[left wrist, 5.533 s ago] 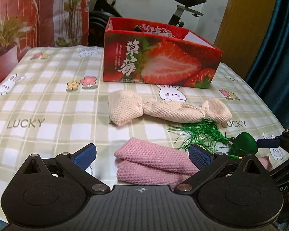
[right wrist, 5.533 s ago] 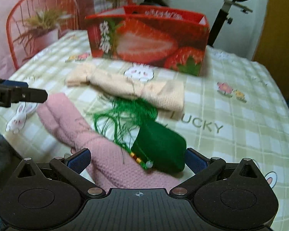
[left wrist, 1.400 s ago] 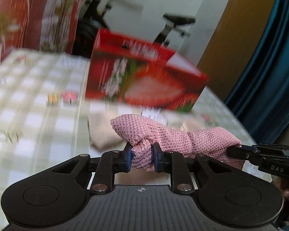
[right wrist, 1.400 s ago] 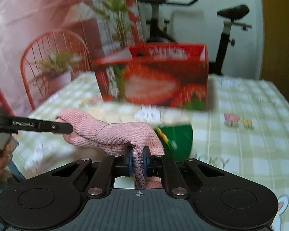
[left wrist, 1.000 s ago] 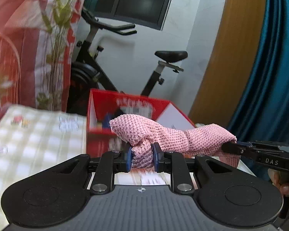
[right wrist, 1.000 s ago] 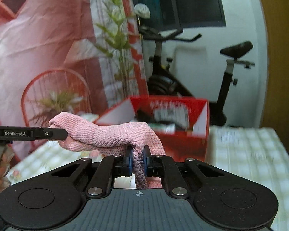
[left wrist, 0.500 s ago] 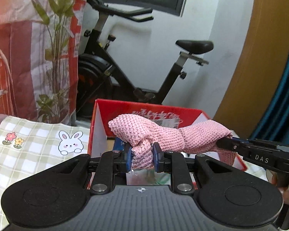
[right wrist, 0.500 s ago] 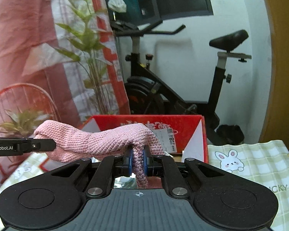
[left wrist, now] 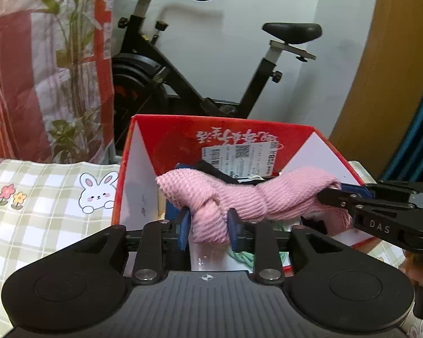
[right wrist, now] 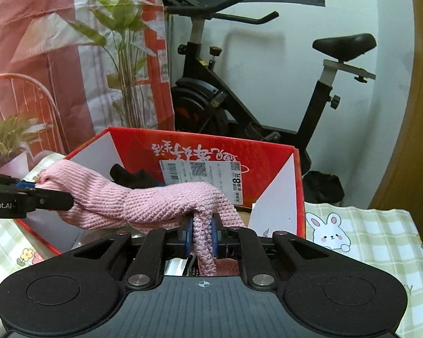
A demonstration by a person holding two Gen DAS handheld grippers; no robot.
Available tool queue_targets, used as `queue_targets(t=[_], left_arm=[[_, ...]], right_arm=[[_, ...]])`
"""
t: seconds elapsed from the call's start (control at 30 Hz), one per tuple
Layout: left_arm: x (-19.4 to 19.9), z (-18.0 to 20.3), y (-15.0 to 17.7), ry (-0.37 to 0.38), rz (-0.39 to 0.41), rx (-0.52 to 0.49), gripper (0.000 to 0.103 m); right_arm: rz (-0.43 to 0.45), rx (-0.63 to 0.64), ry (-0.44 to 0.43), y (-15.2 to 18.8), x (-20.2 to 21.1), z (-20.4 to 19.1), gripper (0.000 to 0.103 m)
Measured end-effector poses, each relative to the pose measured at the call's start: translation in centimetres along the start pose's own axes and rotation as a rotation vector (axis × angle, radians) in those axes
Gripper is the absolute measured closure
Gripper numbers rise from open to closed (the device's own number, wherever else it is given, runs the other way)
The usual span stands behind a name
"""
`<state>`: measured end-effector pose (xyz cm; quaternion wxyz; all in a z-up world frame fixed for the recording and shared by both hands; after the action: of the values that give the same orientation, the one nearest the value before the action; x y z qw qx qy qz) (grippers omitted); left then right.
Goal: Organize soft objects
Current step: 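Open both grippers to drop the pink towel into the box, then move both tools down toward the cream knitted towel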
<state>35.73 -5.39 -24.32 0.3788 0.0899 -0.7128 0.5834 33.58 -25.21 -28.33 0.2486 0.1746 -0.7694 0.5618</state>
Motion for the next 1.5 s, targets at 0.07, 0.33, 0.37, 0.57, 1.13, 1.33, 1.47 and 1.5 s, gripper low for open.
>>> queue_targets(t=[0.07,0.33,0.37,0.57,1.13,1.33,1.47,1.5], left_arm=[[0.4,0.2,-0.2,-0.007,0.01,-0.016,0.046],[3.5,1.1,-0.8,-0.018,0.072,-0.076,0.015],[3.9,1.2,-0.9,-0.019,0.082,-0.083,0.011],[6.7,2.4,-0.4,-0.005,0.116,-0.108,0.008],[11.8,2.7,6.8,0.058,0.09,-0.025,0.007],[10.9,1.9,9.6,0.055,0.028,-0.016,0.007],[9.5,1.2,11.6,0.065,-0.019,0.021,0.008],[9.1,1.2,12.1,0.067,-0.03,0.031,0.008]], right_arm=[[0.01,0.013,0.006,-0.1,0.3,0.0,0.08],[0.079,0.022,0.03,-0.1,3.3,0.1,0.041],[0.085,0.018,0.029,-0.2,3.8,0.2,0.037],[0.128,-0.002,-0.01,-0.2,7.1,0.2,0.013],[0.085,0.02,-0.066,6.2,13.8,-1.6,0.011],[0.025,-0.012,-0.05,9.4,13.9,-0.5,0.013],[-0.023,-0.027,-0.034,11.4,13.0,0.1,0.015],[-0.036,-0.034,-0.028,11.9,12.7,0.3,0.016]])
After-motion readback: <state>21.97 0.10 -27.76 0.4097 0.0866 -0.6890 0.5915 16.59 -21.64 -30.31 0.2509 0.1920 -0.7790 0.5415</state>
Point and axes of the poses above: each gripper's, at about its wrist camera, not at the fingertips, and x roughly against the way its jaws point, z to its right, y to its underside, the point moved 8 cm from there along -x, roughly the way its jaws point, and after that the axes turned 9 degrees about -x, right-handed, at the moved point
